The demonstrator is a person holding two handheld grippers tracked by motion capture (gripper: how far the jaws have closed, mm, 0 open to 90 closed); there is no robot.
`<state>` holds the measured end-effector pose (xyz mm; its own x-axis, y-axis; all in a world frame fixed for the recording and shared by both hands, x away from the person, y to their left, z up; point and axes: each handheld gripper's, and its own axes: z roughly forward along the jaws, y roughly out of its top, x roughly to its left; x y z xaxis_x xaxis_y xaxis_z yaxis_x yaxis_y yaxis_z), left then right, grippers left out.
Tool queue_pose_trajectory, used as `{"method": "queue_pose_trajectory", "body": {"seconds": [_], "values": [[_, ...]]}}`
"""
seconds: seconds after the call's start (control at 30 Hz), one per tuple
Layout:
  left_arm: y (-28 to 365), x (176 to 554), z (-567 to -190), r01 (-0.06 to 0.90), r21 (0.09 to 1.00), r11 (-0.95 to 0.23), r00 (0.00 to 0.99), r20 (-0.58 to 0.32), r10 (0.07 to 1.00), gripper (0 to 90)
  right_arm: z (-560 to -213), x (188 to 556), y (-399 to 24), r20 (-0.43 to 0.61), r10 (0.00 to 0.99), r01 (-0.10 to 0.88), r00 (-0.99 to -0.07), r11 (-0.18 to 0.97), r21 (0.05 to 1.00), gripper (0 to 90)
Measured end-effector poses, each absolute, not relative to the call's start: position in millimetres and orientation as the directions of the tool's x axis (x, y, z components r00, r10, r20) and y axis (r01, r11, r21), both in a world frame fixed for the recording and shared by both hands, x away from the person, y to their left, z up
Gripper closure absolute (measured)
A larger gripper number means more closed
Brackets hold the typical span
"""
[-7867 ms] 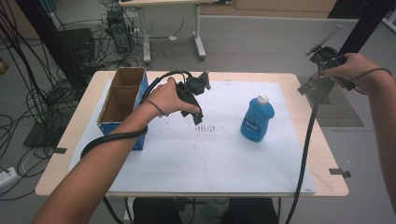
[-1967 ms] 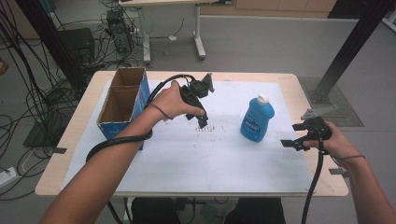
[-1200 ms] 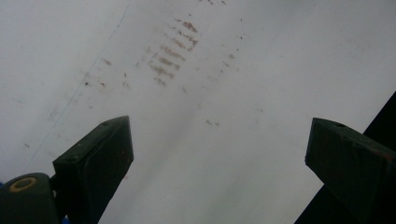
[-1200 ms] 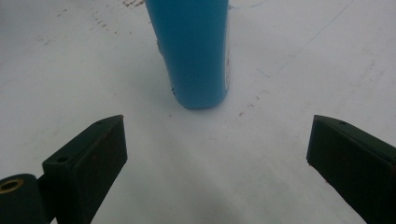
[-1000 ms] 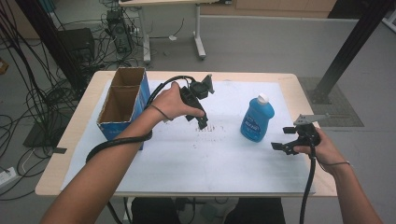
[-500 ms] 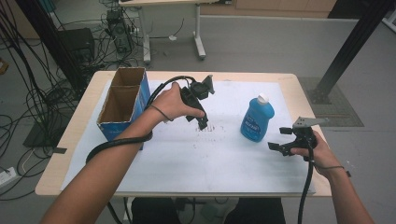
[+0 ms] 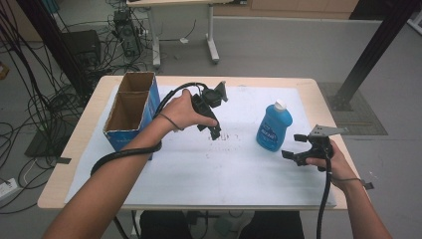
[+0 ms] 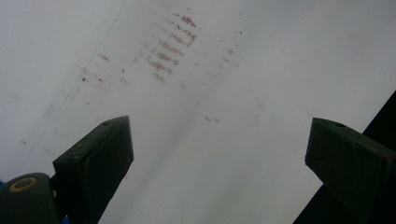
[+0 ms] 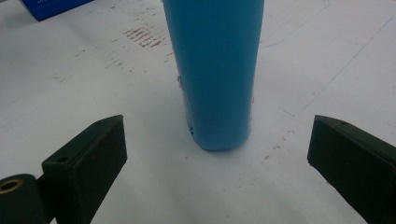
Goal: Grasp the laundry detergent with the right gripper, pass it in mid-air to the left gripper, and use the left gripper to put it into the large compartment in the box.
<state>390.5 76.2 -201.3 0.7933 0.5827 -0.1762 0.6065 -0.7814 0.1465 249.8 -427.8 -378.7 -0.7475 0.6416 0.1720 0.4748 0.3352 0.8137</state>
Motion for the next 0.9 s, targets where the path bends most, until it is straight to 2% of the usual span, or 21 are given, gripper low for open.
{"method": "queue_pose_trajectory", "body": {"seconds": [0.9], "values": [[74,392,-208,0.608,0.149,-0.78,0.792,-0.184,0.582,8.4,-394,250,-419,0.144,0.638,0.411,-0.757,0.292,0.864,5.3]]}}
